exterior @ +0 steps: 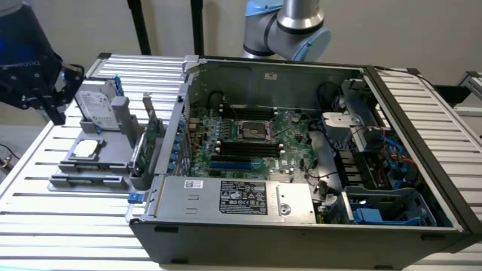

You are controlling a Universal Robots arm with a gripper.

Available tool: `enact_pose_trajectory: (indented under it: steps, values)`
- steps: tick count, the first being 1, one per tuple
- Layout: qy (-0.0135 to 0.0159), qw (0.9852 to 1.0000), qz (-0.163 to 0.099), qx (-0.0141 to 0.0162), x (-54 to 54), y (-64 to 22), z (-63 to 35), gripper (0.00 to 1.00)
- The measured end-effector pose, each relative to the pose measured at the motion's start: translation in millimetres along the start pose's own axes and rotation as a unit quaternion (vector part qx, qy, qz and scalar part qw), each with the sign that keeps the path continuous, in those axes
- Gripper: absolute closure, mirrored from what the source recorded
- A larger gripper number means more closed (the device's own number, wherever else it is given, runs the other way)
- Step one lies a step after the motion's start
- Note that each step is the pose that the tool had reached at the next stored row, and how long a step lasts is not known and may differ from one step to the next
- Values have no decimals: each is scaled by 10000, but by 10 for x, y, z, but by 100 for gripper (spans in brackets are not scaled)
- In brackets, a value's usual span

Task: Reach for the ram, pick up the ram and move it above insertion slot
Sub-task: 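Pick up the ram and move it above insertion slot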

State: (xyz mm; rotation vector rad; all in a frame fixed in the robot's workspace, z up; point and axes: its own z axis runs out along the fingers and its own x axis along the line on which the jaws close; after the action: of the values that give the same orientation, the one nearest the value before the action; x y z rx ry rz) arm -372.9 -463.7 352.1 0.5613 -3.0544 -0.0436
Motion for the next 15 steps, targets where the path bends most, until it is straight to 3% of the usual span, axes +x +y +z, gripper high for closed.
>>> enact_pose_trajectory:
  steps: [4,7,11,15]
  values:
    - [13,9993,-362,11,0,0,5,89]
    - [22,9980,-631,19,0,0,10,89]
    - [34,9950,-1000,30,-1,-1,16,89]
    - [46,9908,-1354,41,-1,-1,23,89]
